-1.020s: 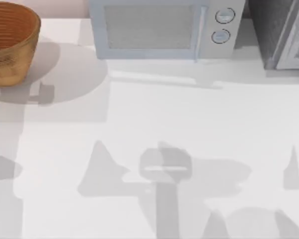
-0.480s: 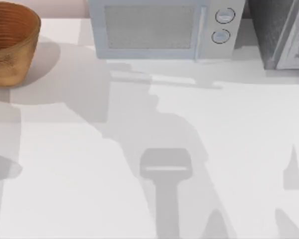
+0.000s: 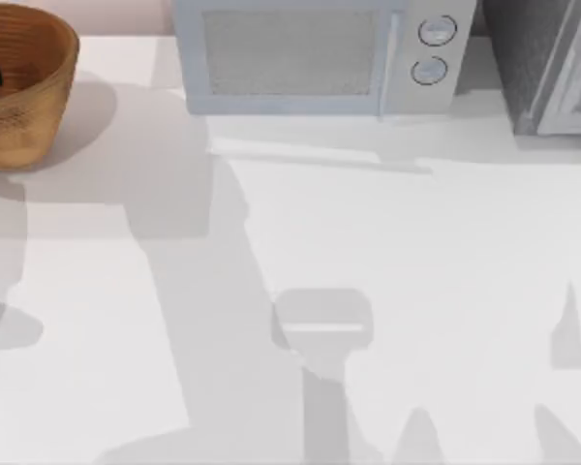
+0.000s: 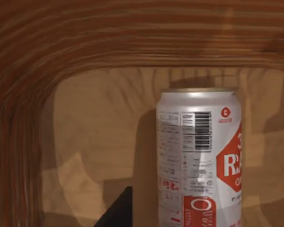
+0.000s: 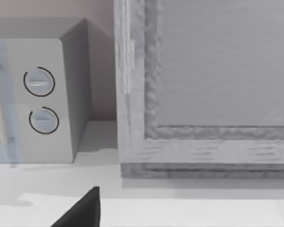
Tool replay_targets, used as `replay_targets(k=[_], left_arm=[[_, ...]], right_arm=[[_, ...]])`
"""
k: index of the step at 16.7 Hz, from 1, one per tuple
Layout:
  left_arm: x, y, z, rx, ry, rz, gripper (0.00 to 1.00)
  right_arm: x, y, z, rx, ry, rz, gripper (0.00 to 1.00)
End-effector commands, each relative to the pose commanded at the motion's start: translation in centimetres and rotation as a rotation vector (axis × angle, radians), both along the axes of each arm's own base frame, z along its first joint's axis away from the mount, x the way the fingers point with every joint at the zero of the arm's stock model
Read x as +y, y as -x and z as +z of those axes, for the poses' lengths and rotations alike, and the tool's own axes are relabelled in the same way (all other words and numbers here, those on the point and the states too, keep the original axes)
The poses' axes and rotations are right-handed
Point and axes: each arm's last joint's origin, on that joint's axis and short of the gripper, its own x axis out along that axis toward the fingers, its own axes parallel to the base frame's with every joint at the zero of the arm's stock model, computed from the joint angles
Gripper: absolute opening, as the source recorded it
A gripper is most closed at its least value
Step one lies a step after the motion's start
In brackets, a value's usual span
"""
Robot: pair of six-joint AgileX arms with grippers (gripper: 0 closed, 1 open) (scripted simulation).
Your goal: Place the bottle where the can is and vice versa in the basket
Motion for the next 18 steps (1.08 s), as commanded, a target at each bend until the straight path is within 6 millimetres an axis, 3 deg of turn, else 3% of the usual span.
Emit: replay_targets(k=[5,6,7,15,18], left_arm=[[0.1,-0.1,-0.3,0.005,0.002,-0.001,1.00],[-0.5,-0.2,0.8,-0.025,-0.004,-0.014,1.00],[-0.5,-0.2,0.6,-0.019,-0.002,-0.012,1.00],[-1.1,-1.5,-4.7,0.005,0.002,-0.001,1.00],[-1.3,-1.8,-5.8,0.005,0.002,-0.001,1.00]], right_arm=[[0.0,0.0,0.0,0.000,0.000,0.000,1.00],[0.0,0.0,0.0,0.000,0.000,0.000,1.00],[0.0,0.0,0.0,0.000,0.000,0.000,1.00],[0.0,0.0,0.0,0.000,0.000,0.000,1.00],[0.0,0.0,0.0,0.000,0.000,0.000,1.00]])
